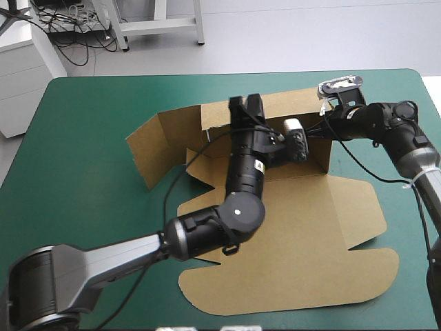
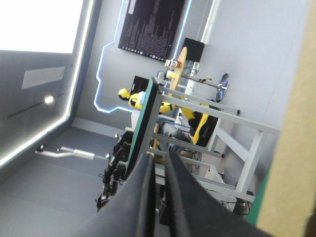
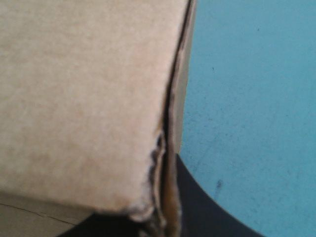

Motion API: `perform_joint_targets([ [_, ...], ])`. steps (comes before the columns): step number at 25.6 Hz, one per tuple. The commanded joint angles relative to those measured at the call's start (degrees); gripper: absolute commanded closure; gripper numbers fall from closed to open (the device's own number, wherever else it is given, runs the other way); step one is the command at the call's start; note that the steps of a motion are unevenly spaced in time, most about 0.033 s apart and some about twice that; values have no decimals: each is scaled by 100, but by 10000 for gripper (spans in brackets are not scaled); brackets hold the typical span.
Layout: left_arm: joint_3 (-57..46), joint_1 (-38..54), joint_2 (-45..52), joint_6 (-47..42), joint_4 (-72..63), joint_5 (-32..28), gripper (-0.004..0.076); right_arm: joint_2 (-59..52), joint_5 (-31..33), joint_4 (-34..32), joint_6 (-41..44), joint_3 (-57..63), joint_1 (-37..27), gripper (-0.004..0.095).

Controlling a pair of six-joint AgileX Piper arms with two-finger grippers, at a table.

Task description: Fold the box

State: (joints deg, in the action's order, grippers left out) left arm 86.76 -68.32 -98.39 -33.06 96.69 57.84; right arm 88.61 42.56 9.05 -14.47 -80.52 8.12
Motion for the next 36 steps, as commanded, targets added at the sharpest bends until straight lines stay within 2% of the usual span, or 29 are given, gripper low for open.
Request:
perform_joint_targets([
  [1,199,244,962,-152,133,174,723,-582,356,17,164,-344,-20,908],
  [7,199,1187,2066,-179,-1324,-341,723,-862,1577,116,357,-344,-20,908],
  [12,199,2254,2708,115,-2343,-341,723,-898,2252,564,376,-344,-20,908],
  [22,199,4960,2945,1956,-5860,-686,723,-284,2224,599,604,-344,-20,908],
  [25,199,5709,2875,2591,-6909,-714,723,-26,2050,627,567,-344,-20,908],
  [29,164,6803,2747,3616,-8602,-675,723,201,1035,868,421,-344,22,885],
  [31,74,7009,2736,3701,-8817,-703,723,265,404,682,203,-355,153,799],
  [32,13,7053,2713,3774,-8888,-703,723,346,85,581,100,-355,241,717],
  [33,-57,7053,2713,3849,-8950,-689,723,434,-110,556,61,-355,282,658],
  [36,-242,7053,2699,3849,-8921,-676,723,586,-337,509,-87,-395,280,582],
])
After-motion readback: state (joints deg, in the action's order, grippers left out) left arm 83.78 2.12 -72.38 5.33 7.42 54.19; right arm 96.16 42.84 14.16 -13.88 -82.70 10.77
